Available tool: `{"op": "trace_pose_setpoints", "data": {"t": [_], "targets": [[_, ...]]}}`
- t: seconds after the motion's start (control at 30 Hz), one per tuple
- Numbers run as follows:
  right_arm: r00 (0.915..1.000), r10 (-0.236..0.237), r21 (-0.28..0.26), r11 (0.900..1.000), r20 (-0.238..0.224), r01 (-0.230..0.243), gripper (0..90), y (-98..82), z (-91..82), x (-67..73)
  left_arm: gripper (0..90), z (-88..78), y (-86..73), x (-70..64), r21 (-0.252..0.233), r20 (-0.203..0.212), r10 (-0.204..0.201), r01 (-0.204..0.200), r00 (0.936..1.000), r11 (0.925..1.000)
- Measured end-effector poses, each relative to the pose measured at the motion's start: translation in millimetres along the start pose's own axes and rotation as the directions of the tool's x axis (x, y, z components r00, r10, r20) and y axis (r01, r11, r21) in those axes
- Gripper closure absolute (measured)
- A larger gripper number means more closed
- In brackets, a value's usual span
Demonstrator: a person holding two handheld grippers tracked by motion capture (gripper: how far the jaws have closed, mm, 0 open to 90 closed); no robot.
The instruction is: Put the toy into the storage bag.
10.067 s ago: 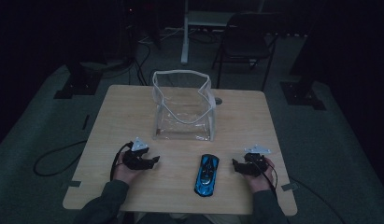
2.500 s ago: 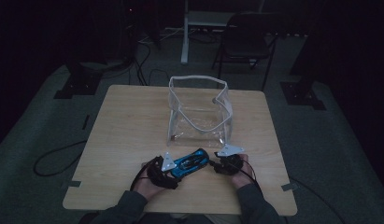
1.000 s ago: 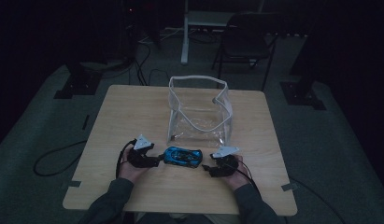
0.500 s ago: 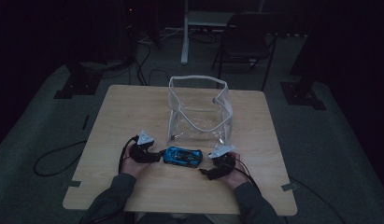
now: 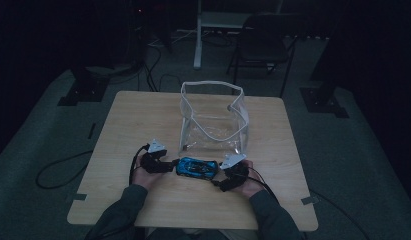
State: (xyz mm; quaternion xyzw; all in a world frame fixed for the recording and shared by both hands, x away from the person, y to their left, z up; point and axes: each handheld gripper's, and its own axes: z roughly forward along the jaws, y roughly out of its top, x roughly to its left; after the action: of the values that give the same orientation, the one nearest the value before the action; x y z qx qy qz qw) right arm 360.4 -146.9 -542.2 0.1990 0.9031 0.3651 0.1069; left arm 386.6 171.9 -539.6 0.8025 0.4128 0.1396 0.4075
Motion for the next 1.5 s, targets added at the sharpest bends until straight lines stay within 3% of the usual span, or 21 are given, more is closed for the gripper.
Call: {"op": "trace_pose_setpoints", "data": {"t": [0.4,0.57,0.77,1.5], "targets": [[0.9983,-0.048,0.011,0.999,-0.035,0.048,20.9,9.6,8.6,-7.5,28.2,1.6,0.0,-0.3,-0.002,-0.001,-0.010,0.010,1.0000,0.9999],[0.9939,-0.044,0.003,0.999,-0.101,0.045,23.6,13.1,14.3,-12.9,28.3,2.2,-0.6,0.3,-0.003,0.001,-0.020,0.020,0.9998,0.9998],[0.9909,-0.060,0.008,0.998,-0.120,0.061,23.1,15.7,16.6,-15.4,28.6,2.8,-0.7,-0.6,-0.010,0.006,-0.029,0.029,0.9996,0.9995],[0.9938,-0.049,-0.003,0.999,-0.100,0.049,25.0,15.2,14.9,-11.5,28.8,3.6,-1.0,-0.9,-0.011,0.008,-0.038,0.039,0.9992,0.9992]]}}
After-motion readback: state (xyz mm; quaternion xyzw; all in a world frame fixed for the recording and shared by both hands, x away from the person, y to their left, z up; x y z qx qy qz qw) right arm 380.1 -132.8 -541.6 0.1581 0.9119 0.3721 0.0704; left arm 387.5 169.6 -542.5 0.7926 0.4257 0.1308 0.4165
